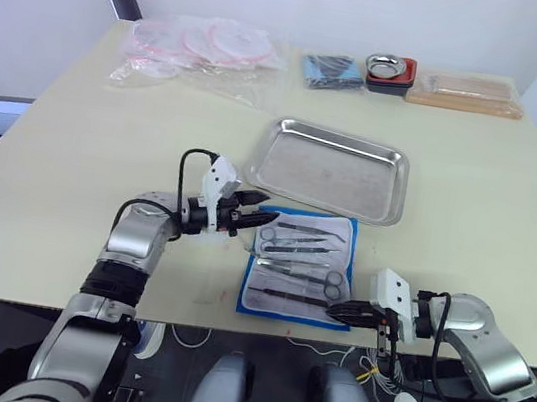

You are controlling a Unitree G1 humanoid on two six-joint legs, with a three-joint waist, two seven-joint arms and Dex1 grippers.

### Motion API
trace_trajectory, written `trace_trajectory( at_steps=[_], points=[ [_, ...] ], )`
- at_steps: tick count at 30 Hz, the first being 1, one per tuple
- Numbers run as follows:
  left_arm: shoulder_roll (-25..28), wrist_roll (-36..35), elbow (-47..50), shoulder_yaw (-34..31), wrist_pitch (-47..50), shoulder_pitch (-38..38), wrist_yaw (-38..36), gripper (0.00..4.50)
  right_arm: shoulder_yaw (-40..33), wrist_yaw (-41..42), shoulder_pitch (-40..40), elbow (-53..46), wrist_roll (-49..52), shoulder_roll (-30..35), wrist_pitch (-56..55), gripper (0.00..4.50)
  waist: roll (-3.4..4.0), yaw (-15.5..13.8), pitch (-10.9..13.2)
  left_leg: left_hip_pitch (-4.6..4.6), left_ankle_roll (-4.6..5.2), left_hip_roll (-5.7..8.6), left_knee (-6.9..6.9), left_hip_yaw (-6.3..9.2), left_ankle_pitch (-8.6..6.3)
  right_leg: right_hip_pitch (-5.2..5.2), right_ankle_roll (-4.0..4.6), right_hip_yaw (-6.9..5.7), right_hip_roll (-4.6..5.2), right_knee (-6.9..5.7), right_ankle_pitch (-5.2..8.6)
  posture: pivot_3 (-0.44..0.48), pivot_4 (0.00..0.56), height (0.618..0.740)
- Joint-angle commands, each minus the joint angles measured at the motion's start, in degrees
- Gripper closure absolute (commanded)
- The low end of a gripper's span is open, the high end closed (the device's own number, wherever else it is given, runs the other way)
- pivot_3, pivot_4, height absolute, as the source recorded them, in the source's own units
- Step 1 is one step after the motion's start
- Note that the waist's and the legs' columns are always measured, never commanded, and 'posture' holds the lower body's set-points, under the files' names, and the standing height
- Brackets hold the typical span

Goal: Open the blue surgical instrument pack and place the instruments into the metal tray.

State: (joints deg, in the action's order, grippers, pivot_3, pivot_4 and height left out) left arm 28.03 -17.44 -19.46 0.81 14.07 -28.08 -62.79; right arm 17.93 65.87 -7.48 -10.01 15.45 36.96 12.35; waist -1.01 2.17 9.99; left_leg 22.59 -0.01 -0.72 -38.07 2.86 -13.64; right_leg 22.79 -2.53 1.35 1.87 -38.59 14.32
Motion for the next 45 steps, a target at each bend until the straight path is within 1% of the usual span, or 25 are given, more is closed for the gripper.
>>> trace_trajectory(
  at_steps=[1,4,6,7,8,9,10,12,14,16,21,27,31,34,36,37,39,41,42,45],
  points=[
    [2.0,-2.83,1.13,-2.75,-1.93,1.17,-3.52,1.94,0.52,-0.02,1.65,1.28,-1.39,1.05,1.02,4.5,-0.01,-0.01,0.01,0.0,0.0,-0.01,0.02,0.0,0.0,0.0,0.0,-0.01,0.0,0.02,0.0,0.0,0.15,0.74],
    [3.32,-4.47,2.6,-3.61,-2.77,1.2,-5.82,1.94,0.26,0.18,1.73,0.98,-0.81,1.34,1.71,4.5,-0.04,-0.1,0.02,0.03,0.0,-0.01,0.07,0.02,0.0,0.0,0.0,-0.03,0.01,0.11,0.0,0.0,0.15,0.74],
    [4.2,-5.0,3.56,-3.74,-3.22,1.33,-7.13,1.89,0.04,0.34,1.89,0.6,-0.26,1.51,2.37,3.96,-0.04,-0.15,0.03,0.07,0.0,-0.01,0.08,0.03,0.0,0.0,0.0,-0.07,0.01,0.16,0.0,0.0,0.15,0.74],
    [4.72,-5.04,4.0,-3.74,-3.56,1.39,-7.91,1.89,-0.07,0.46,1.97,0.37,0.08,1.58,2.81,3.81,-0.05,-0.19,0.03,0.07,0.0,-0.01,0.08,0.03,0.0,0.0,0.0,-0.08,0.01,0.17,0.0,0.0,0.15,0.74],
    [5.18,-5.14,4.37,-3.83,-3.84,1.35,-8.48,1.89,-0.24,0.59,2.1,0.12,0.49,1.63,3.29,3.54,-0.06,-0.24,0.03,0.11,0.0,-0.01,0.09,0.05,0.0,0.0,0.0,-0.1,0.02,0.21,0.0,0.0,0.15,0.74],
    [5.48,-5.47,4.75,-4.11,-4.01,1.16,-8.77,1.89,-0.43,0.65,2.23,-0.09,0.78,1.65,3.53,2.97,-0.06,-0.28,0.03,0.13,0.0,-0.02,0.11,0.06,0.0,0.0,0.0,-0.12,0.03,0.27,0.0,0.0,0.15,0.74],
    [5.67,-5.99,5.15,-4.38,-3.91,1.01,-9.03,1.89,-0.58,0.67,2.34,-0.31,0.99,1.7,3.7,2.7,-0.06,-0.35,0.03,0.13,0.0,-0.02,0.12,0.07,0.0,0.0,0.0,-0.12,0.04,0.3,0.0,0.0,0.15,0.74],
    [6.12,-6.88,6.14,-4.71,-3.86,0.96,-9.81,1.89,-0.99,0.73,2.5,-0.73,1.49,1.73,3.48,1.79,-0.06,-0.4,0.04,0.16,0.0,-0.02,0.12,0.1,0.0,-0.01,0.0,-0.11,0.06,0.38,-0.01,0.0,0.15,0.74],
    [7.01,-8.22,7.79,-5.07,-2.88,1.1,-11.07,1.89,-2.02,0.54,2.62,-1.67,2.53,1.81,3.52,0.79,-0.08,-0.42,0.05,0.18,0.0,-0.03,0.12,0.14,0.0,-0.01,0.0,-0.1,0.07,0.44,-0.01,0.0,0.15,0.74],
    [8.46,-8.41,9.41,-4.71,-3.23,1.4,-13.12,1.89,-3.4,0.62,2.77,-3.17,4.18,2.02,3.82,0.23,-0.12,-0.36,0.08,0.18,0.0,-0.05,0.12,0.14,0.0,-0.02,0.01,-0.09,0.06,0.48,-0.02,0.0,0.15,0.74],
    [11.28,-9.27,12.83,-4.88,-3.62,1.96,-15.48,1.89,-6.29,1.34,3.62,-6.62,7.33,3.34,4.07,0.23,-0.07,-0.63,0.14,0.22,0.0,-0.22,0.18,0.09,0.0,0.0,0.06,-0.07,0.07,0.57,-0.02,0.0,0.15,0.74],
    [14.36,-10.36,16.62,-5.16,-3.46,3.43,-17.89,1.89,-11.18,3.22,4.17,-11.4,13.47,6.65,7.99,0.23,-0.08,-1.36,0.16,0.25,0.0,-0.24,0.58,-0.04,0.0,0.05,0.01,-0.1,0.05,0.75,-0.05,0.0,0.15,0.74],
    [15.94,-13.0,20.19,-5.36,-1.28,4.99,-19.47,1.89,-14.2,0.31,0.78,-9.38,14.79,4.01,6.88,0.23,-0.08,-1.36,0.18,0.26,0.0,-0.26,0.73,-0.07,0.0,0.05,0.04,-0.17,0.02,0.84,-0.03,0.0,0.15,0.74],
    [17.19,-13.77,21.96,-4.78,-0.4,5.83,-20.96,1.89,-13.44,-0.53,-0.81,-6.88,12.85,2.07,4.76,0.23,-0.05,-1.42,0.21,0.25,0.0,-0.26,0.73,-0.12,0.0,0.06,0.04,-0.16,0.0,0.86,-0.02,0.0,0.15,0.74],
    [18.39,-13.33,22.52,-4.54,-0.8,6.45,-22.37,1.89,-11.41,-0.79,-1.94,-4.47,9.7,0.34,0.98,0.23,-0.04,-1.55,0.24,0.26,0.0,-0.26,0.73,-0.11,0.0,0.06,0.04,-0.17,0.01,0.86,-0.02,0.0,0.15,0.74],
    [19.2,-13.37,22.88,-4.55,-0.88,6.9,-23.34,1.65,-10.4,-1.16,-2.67,-2.92,8.12,-0.84,-1.13,0.05,-0.06,-1.44,0.26,0.26,0.0,-0.26,0.73,-0.11,0.0,0.06,0.04,-0.17,0.01,0.86,-0.02,0.0,0.15,0.74],
    [20.51,-13.97,23.81,-4.7,-0.76,7.72,-24.81,1.28,-9.1,-1.55,-4.09,0.23,5.62,-3.16,-4.93,0.0,-0.04,-1.19,0.28,0.26,0.0,-0.22,0.72,-0.19,0.0,0.07,0.04,-0.13,-0.03,0.88,-0.02,0.0,0.15,0.74],
    [21.27,-14.36,24.55,-4.83,-0.83,8.26,-25.57,0.33,-8.3,-1.53,-5.06,2.33,3.89,-4.6,-7.71,0.0,0.01,-1.21,0.31,0.26,0.0,-0.24,0.74,-0.29,0.0,0.18,0.04,-0.05,-0.08,0.84,-0.02,0.0,0.15,0.74],
    [21.6,-14.49,24.86,-4.87,-0.92,8.45,-25.89,0.04,-7.81,-1.59,-5.44,3.56,2.98,-5.36,-8.99,0.0,0.04,-1.25,0.33,0.26,0.0,-0.25,0.74,-0.31,0.0,0.21,0.04,-0.03,-0.09,0.82,-0.02,0.0,0.15,0.74],
    [22.29,-14.76,25.67,-4.98,-0.87,8.91,-26.51,0.04,-6.2,-1.01,-5.89,7.5,0.57,-6.71,-12.66,0.0,0.03,-1.39,0.33,0.29,0.0,-0.25,0.73,-0.34,0.0,0.26,0.04,0.0,-0.1,0.76,-0.03,0.0,0.15,0.74]
  ],
)
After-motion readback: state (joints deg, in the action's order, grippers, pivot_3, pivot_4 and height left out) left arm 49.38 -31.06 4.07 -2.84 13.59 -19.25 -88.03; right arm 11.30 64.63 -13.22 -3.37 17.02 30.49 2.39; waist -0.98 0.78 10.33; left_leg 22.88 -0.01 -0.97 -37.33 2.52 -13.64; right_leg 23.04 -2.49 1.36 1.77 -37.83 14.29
